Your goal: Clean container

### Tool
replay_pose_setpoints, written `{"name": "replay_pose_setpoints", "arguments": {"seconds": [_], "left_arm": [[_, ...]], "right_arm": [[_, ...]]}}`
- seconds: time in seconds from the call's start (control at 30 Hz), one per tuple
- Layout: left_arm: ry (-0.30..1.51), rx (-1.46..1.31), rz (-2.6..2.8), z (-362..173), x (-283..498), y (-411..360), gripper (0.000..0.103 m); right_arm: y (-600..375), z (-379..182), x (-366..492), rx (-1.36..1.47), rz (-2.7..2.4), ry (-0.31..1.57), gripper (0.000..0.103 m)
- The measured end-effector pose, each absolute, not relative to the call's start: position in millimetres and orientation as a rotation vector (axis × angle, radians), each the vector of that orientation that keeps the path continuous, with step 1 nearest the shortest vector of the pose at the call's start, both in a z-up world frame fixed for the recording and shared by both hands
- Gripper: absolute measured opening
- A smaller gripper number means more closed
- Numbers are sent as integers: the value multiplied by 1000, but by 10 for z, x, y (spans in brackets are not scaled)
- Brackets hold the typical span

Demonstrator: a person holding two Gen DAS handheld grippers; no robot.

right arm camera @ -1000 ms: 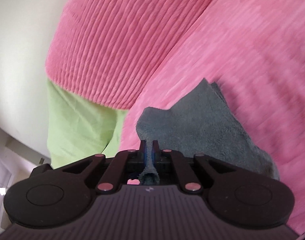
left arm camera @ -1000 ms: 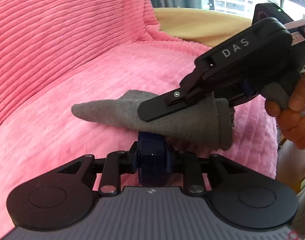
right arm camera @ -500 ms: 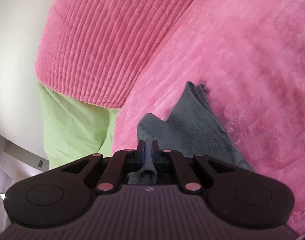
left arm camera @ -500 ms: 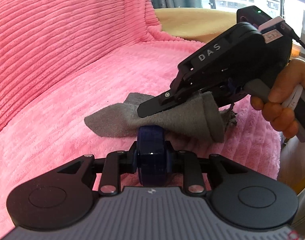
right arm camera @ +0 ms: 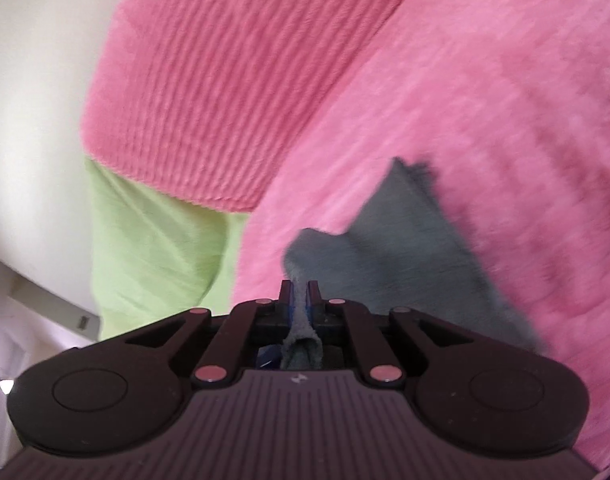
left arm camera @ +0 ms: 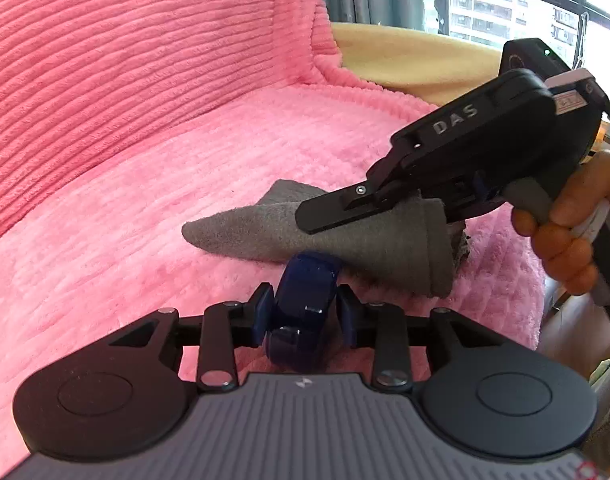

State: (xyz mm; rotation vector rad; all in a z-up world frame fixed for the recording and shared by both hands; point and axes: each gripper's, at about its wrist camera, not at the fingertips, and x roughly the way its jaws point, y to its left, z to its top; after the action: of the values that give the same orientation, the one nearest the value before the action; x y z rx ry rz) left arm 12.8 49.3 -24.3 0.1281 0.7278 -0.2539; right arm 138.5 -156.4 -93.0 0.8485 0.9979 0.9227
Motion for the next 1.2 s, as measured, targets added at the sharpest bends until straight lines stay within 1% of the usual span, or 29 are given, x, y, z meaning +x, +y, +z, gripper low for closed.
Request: {"name": "replay_pose_setpoints", "arguments": {"seconds": [0.1, 0.17, 0.23, 0.33, 0.47, 0.6, 0.73, 0.83, 0.97, 1.03, 1.2], "left_arm": [[719, 134, -260, -231, 72, 493, 41], [713, 146, -253, -230, 36, 473, 34], [715, 158, -244, -251, 21, 454, 33], [708, 182, -216, -275, 1, 424, 32], [714, 173, -207, -292, 32, 441, 32], [714, 180, -208, -301, 37, 440, 32], [715, 174, -212, -290, 35, 459, 32], [716, 150, -225, -259, 32, 504, 31], [734, 119, -224, -240, 91, 555, 31], [726, 93, -234, -212, 105, 587, 34], [699, 97, -250, -213, 224, 534, 32]], "right_arm": [[-1507, -827, 1285, 815, 962, 991, 5], [-1471, -761, 1194, 788, 968, 971, 5], [-1431, -705, 1099, 736, 951, 935, 5], [-1406, -740, 1045, 756, 919, 916, 4], [-1446, -859, 1106, 813, 875, 943, 2], [-1473, -921, 1148, 809, 859, 959, 2], [-1453, -944, 1185, 756, 823, 971, 2], [-1424, -1036, 1192, 671, 778, 1024, 2], [-1457, -1046, 1188, 763, 808, 1019, 4], [-1451, -1033, 1185, 773, 814, 1014, 4], [-1522, -988, 1194, 815, 803, 974, 5]]}}
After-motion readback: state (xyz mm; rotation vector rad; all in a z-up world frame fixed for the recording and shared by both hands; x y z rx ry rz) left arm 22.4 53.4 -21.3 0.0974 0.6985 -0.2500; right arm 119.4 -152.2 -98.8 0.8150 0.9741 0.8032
